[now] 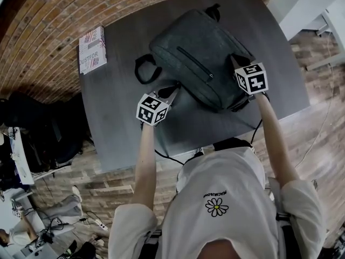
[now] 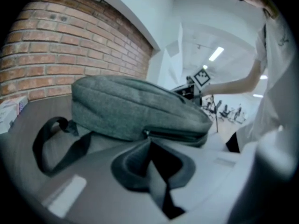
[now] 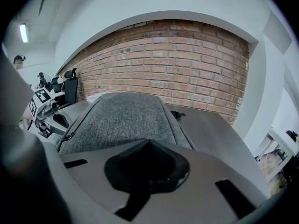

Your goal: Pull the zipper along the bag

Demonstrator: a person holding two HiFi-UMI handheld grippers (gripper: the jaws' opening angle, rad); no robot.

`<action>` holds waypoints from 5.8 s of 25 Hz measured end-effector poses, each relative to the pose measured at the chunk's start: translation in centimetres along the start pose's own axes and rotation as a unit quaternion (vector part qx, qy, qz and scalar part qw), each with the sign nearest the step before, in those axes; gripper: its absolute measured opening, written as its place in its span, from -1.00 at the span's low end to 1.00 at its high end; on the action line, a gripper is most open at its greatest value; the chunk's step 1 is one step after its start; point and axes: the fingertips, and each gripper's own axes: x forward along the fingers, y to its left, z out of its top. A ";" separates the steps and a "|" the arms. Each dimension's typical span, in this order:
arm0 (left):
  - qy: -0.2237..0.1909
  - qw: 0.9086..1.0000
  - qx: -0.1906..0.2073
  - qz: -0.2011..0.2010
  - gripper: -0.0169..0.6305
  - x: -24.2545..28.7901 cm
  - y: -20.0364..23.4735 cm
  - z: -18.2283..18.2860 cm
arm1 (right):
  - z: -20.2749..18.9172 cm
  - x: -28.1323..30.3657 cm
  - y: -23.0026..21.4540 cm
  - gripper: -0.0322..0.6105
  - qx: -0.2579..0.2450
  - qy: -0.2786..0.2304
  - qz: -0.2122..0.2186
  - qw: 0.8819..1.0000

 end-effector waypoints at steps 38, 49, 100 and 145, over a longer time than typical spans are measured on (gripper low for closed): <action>0.051 0.996 0.072 -0.028 -0.92 0.9 -0.1 -0.2 | -0.1 -0.1 -0.2 -0.90 0.015 -0.014 0.010 1.000; 0.038 0.998 0.056 0.014 -0.84 2.6 0.3 -0.3 | -0.2 -0.1 -0.1 -0.90 0.015 -0.015 0.011 1.000; 0.131 0.965 0.051 0.221 -0.95 -10.7 6.6 -5.9 | 3.5 -2.0 26.8 -0.90 -0.213 0.075 0.353 0.908; 0.156 0.979 0.025 0.128 -0.95 -8.1 -14.7 -9.5 | 8.3 4.9 18.7 -0.90 -0.338 0.055 0.186 0.921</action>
